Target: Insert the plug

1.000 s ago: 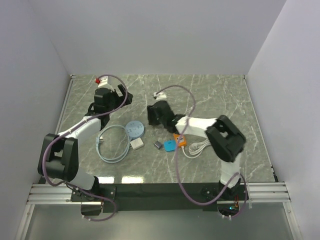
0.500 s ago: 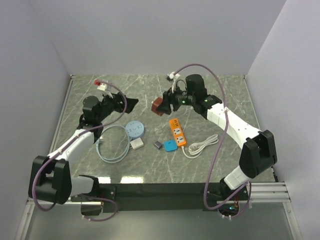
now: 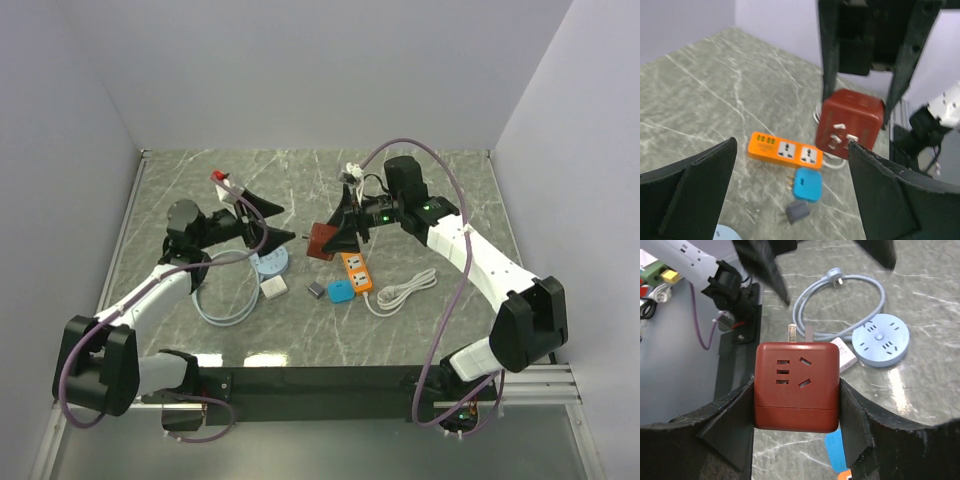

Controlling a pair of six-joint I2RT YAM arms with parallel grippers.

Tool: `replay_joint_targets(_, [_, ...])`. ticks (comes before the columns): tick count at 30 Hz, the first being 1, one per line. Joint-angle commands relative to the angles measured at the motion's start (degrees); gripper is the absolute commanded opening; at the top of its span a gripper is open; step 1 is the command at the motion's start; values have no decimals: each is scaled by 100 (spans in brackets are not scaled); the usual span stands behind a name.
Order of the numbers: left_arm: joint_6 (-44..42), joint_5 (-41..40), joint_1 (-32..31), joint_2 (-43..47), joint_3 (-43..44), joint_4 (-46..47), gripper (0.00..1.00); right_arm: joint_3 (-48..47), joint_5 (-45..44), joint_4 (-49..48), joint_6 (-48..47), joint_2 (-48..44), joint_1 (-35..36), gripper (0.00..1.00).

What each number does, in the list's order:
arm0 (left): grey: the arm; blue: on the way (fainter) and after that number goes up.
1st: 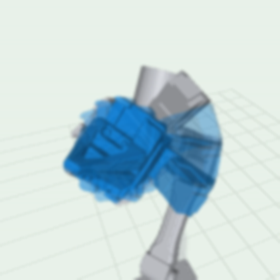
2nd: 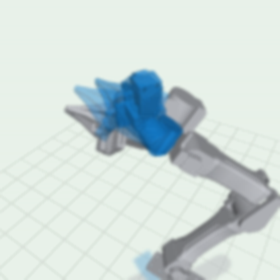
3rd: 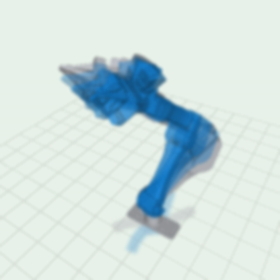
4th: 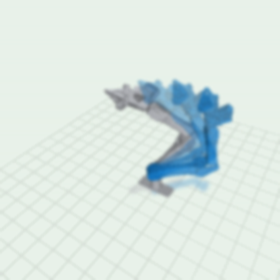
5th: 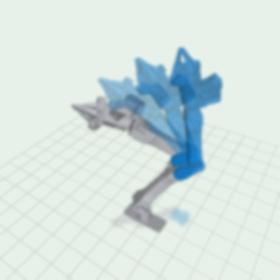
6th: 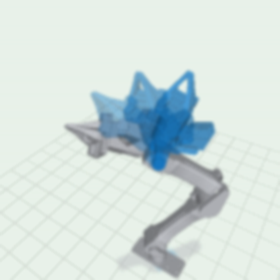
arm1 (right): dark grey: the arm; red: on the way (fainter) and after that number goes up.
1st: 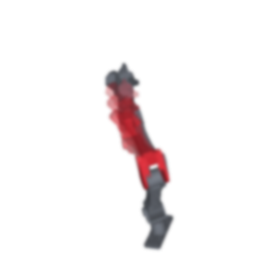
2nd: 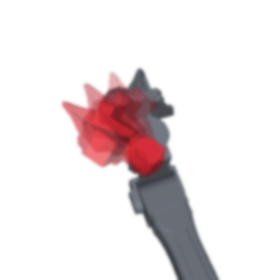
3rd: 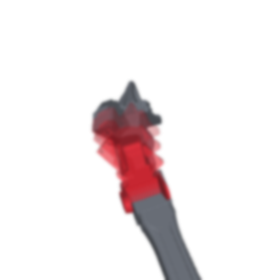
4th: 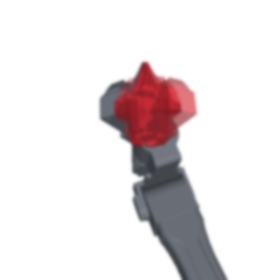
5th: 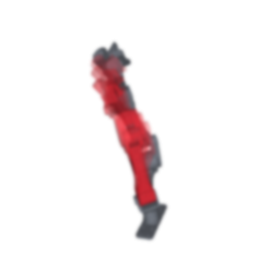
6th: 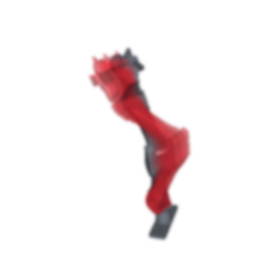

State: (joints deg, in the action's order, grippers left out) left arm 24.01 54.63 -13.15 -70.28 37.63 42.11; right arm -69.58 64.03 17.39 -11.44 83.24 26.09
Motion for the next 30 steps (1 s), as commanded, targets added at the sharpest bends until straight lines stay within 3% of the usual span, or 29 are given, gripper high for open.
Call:
replay_joint_targets(1, [-773,154,-363,286,262,-728,99,-161,417,-34,-148,-45,-25,17])
replay_joint_targets(2, [-923,118,-495,348,271,-817,99,-204,443,27,-148,-1,-25,15])
replay_joint_targets(4, [-863,205,-522,366,219,-670,99,-284,435,89,-131,113,-33,0])
replay_joint_targets(13, [-704,645,-698,129,289,-405,99,-196,435,-192,72,245,-16,0])
replay_joint_targets(30, [-907,584,-1111,-293,605,-774,97,-346,909,72,-332,439,230,0])
